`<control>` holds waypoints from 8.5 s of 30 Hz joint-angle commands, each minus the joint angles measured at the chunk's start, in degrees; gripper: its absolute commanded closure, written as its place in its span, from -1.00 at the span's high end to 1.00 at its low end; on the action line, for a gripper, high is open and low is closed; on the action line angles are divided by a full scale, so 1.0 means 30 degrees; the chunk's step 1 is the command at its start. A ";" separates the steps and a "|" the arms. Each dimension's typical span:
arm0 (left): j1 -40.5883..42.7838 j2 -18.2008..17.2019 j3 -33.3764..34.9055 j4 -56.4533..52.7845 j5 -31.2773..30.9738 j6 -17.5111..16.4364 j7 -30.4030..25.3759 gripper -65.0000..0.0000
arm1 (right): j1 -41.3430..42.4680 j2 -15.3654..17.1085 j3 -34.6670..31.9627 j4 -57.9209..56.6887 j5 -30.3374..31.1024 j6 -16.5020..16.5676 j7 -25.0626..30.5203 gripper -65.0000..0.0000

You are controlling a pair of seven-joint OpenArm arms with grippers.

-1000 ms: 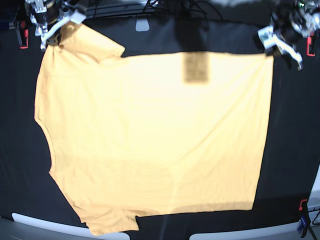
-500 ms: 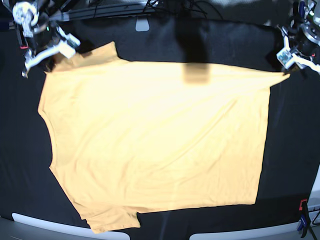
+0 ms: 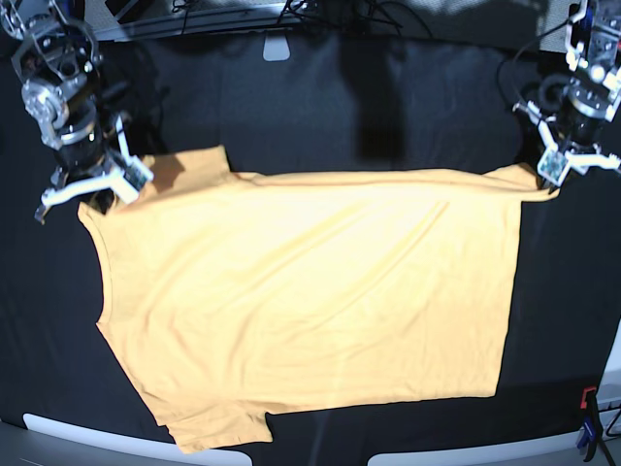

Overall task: Layout the t-shirt on the table in an organized manner, then fold the t-shirt properly
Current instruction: 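Lift the shirt with both grippers and pull it toward the robot, then drag the held shirt edge back and lay it flat, releasing both grippers, then move both grippers to the shirt's hem corners and grasp them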

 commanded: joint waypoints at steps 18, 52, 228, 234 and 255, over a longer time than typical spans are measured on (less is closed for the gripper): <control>-0.4014 0.1814 -0.0189 0.0080 0.0015 0.0270 0.0699 -1.00 | 0.5217 -0.2076 0.0058 -0.5158 0.1559 0.1428 0.2033 -1.00; -0.8721 0.1698 -0.0168 -0.5872 -0.1770 -0.3279 -0.0146 -0.08 | 1.0805 -0.2943 -0.0976 -0.9930 0.2710 0.4656 0.2011 -0.30; -2.1901 0.3257 -0.1945 -2.4400 -0.7715 -0.7198 0.1668 -0.10 | 2.2352 -0.4102 0.4044 -2.2950 1.6349 1.2203 -0.4699 -0.11; -2.1923 0.3257 -0.1945 -2.4392 -0.7759 -0.7898 0.1894 -0.10 | 2.3176 -0.3832 0.4044 -2.2105 2.0356 1.5413 -0.9632 -0.11; -2.1915 0.3971 -0.1953 -2.4392 -0.7759 -0.7898 0.1661 -0.10 | 2.2746 -0.3643 -0.2120 -2.2017 1.7719 1.5413 -0.9887 -0.11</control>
